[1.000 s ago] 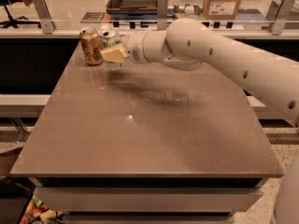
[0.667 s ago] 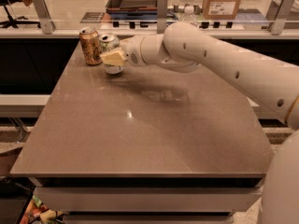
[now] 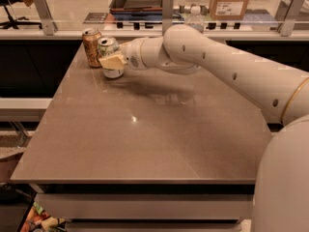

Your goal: Move 7up can near orange can

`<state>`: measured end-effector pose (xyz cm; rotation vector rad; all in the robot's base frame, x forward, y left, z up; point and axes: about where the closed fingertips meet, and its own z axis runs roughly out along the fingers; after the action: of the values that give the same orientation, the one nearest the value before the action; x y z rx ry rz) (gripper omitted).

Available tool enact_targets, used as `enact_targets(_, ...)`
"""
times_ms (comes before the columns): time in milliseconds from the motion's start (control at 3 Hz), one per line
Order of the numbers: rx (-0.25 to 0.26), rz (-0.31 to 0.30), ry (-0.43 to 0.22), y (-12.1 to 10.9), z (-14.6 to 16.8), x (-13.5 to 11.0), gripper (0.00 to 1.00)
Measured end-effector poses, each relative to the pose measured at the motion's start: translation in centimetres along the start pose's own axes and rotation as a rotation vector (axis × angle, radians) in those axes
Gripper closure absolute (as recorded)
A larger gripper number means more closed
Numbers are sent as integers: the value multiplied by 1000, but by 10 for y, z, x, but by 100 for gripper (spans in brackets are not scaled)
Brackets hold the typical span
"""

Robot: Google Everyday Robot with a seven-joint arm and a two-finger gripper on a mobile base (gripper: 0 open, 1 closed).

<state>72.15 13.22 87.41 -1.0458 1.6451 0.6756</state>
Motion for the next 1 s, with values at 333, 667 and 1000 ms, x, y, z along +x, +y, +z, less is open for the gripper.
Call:
enact_targets(333,-4,0,0,2,2,0,59)
enact_targets(667,-8,-1,0,4,4,-1,36)
enact_targets(1000,-12,-1,0,6,6,-1,13)
